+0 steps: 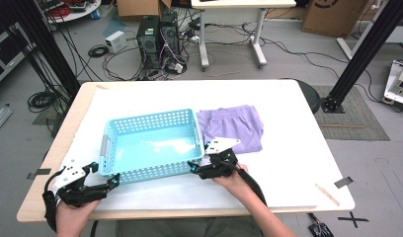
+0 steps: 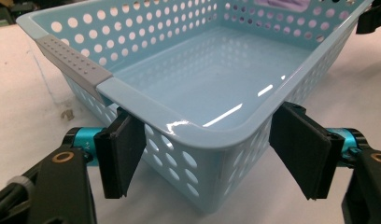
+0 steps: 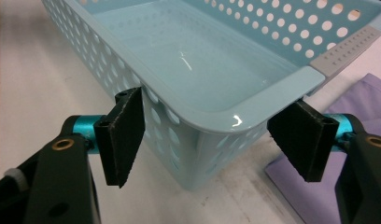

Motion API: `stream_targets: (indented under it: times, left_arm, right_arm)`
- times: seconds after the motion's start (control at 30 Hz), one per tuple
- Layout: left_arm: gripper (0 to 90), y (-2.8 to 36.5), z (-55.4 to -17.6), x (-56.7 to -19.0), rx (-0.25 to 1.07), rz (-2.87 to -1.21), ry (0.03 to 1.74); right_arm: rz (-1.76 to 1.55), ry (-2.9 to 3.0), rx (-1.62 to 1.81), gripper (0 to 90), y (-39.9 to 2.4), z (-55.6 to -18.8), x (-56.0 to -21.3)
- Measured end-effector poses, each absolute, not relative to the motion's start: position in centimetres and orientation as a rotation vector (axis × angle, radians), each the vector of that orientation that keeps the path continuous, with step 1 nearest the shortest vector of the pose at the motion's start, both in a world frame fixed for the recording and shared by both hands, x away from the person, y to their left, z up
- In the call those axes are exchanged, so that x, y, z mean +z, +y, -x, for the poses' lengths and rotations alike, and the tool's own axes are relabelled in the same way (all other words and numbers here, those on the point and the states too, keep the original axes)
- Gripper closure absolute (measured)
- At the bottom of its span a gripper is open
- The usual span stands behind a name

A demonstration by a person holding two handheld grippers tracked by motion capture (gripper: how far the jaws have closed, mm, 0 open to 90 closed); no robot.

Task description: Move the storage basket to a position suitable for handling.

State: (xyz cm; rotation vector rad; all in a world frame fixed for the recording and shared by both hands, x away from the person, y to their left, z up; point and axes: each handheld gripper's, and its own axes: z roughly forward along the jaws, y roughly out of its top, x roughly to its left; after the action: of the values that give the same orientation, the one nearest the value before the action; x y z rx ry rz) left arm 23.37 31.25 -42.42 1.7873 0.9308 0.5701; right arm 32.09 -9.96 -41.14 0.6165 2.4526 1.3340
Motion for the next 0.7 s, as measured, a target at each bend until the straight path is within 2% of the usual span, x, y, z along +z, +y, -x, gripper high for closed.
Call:
stream_targets:
  times: [0.3, 0.7]
  left_arm:
    - [27.5, 30.9, -23.6, -42.3, 0.573, -1.793, 0.957]
    - [27.4, 29.1, -26.4, -41.8, 0.574, -1.787, 0.956]
  right_arm:
    - [-0.58, 2.417, 1.324, 28.2, -9.6, -32.6, -39.4]
    - [-0.588, 2.386, 1.315, 27.8, -10.8, -34.9, -37.0]
